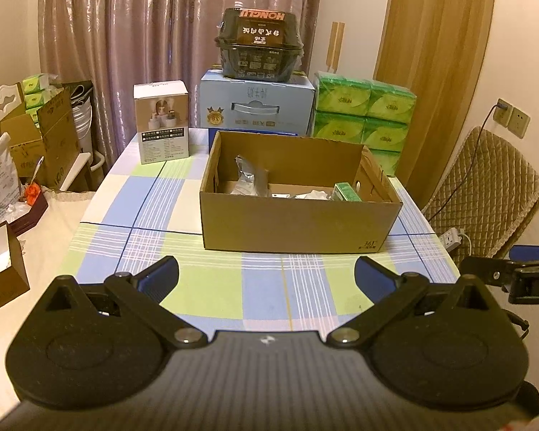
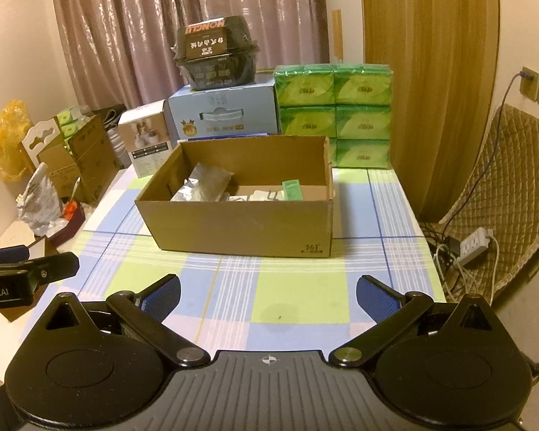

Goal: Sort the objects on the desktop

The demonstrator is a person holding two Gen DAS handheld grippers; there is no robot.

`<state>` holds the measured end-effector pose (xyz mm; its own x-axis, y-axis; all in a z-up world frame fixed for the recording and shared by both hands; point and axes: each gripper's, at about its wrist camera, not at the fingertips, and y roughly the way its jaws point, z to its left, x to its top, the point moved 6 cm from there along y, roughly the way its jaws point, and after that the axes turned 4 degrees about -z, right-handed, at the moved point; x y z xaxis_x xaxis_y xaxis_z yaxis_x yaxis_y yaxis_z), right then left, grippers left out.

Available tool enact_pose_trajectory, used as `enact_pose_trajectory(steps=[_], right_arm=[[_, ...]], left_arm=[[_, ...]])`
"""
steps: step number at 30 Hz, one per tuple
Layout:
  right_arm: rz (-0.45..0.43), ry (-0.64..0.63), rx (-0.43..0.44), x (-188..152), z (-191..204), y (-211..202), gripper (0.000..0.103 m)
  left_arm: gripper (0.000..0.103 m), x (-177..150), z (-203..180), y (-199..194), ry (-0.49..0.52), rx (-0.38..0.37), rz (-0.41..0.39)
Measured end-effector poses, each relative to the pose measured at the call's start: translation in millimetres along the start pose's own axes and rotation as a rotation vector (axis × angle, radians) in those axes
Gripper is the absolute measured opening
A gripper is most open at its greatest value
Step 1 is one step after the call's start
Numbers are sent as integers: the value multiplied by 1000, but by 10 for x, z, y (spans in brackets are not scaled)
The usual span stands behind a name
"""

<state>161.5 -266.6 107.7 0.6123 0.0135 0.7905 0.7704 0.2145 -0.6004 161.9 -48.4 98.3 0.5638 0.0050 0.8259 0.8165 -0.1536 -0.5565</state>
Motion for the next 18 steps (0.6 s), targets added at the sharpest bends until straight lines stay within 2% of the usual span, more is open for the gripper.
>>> enact_pose_trajectory(steps=[18], right_arm=[[2, -2, -3, 16, 0, 5, 101]], left_arm=[[102, -10, 2, -17, 0, 2, 0]])
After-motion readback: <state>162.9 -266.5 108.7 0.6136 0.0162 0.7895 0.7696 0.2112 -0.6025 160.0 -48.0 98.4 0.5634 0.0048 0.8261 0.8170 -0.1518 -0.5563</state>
